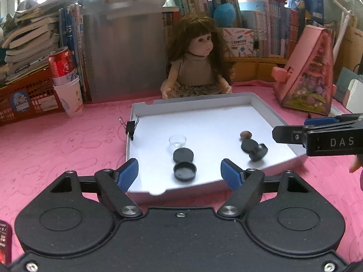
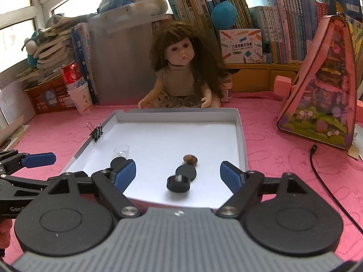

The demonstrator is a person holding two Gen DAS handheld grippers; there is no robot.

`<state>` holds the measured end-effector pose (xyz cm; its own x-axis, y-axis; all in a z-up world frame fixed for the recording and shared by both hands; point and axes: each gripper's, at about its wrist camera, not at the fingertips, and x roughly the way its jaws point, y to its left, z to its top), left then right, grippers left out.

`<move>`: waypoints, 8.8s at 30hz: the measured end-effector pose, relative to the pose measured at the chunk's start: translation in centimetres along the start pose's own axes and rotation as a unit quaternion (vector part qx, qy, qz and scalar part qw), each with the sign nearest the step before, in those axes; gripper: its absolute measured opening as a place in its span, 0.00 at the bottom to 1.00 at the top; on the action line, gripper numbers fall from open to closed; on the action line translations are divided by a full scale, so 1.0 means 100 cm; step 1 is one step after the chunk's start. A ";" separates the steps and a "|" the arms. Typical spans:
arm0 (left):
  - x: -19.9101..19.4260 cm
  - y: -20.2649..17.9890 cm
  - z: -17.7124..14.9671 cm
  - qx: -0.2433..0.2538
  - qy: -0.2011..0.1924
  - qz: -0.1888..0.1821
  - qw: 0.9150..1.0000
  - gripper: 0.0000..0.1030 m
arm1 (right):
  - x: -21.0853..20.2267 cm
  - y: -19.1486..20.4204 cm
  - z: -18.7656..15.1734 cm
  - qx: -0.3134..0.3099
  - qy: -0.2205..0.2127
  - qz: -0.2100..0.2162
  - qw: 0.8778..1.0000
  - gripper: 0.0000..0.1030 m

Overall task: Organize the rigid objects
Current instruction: 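Move both grippers back to the table toward the second walnut and blue hair clip, then close the left gripper on the walnut while the right grasps the blue hair clip, then carry the walnut and blue hair clip with both grippers over the tray, then open the left gripper to drop the walnut while the right releases the clip, then withdraw both grippers toward the black binder clip and red crayon on the table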

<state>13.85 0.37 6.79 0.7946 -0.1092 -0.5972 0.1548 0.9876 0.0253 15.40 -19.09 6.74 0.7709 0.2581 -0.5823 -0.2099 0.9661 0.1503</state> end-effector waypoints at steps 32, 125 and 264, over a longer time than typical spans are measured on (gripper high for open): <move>-0.068 0.014 -0.107 -0.052 -0.025 0.038 0.998 0.79 | -0.071 0.016 -0.135 -0.022 -0.057 -0.053 0.997 0.90; -0.009 0.013 -0.011 -0.068 -0.019 0.004 0.998 0.17 | -0.025 -0.008 -0.033 0.015 -0.026 -0.028 0.999 0.42; -0.052 -0.003 -0.116 -0.020 0.053 0.015 0.998 0.57 | -0.052 -0.003 -0.131 -0.037 -0.029 -0.062 0.997 0.88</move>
<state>2.86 1.99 0.60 0.7311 -0.0688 -0.6787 0.1070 0.9942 0.0145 3.58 -20.82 -0.72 0.8268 0.1389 -0.5451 -0.1531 0.9880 0.0196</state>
